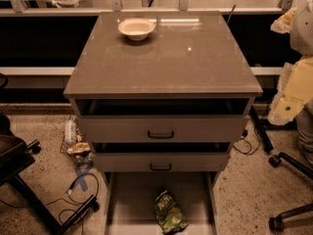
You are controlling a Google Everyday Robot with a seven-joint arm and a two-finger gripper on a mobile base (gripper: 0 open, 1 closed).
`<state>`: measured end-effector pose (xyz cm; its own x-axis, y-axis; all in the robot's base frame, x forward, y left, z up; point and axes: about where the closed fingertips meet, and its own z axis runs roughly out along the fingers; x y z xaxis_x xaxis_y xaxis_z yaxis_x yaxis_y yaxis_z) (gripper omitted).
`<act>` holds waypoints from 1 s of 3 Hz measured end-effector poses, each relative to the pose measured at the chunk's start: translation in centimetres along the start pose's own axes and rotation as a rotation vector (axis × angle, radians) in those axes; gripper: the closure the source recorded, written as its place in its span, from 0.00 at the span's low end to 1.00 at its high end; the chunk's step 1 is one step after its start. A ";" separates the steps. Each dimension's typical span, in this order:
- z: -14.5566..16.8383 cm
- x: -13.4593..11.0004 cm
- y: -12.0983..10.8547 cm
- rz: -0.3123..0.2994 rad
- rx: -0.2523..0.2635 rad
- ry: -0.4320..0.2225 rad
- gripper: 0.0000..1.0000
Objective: Pick green jalapeno chip bag from bottom drawer and place on counter
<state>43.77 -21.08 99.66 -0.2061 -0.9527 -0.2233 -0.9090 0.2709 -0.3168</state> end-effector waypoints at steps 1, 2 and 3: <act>0.0 0.0 0.0 0.000 0.000 0.000 0.00; 1.6 -0.1 -0.3 0.009 0.028 -0.034 0.00; 5.7 0.3 -0.8 0.047 0.052 -0.095 0.00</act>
Offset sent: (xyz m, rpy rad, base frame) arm 0.0326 0.0061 -0.0553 0.1070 -0.1163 -0.0149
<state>46.52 -20.81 94.59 -0.2103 -0.9222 -0.3245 -0.8788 0.3238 -0.3505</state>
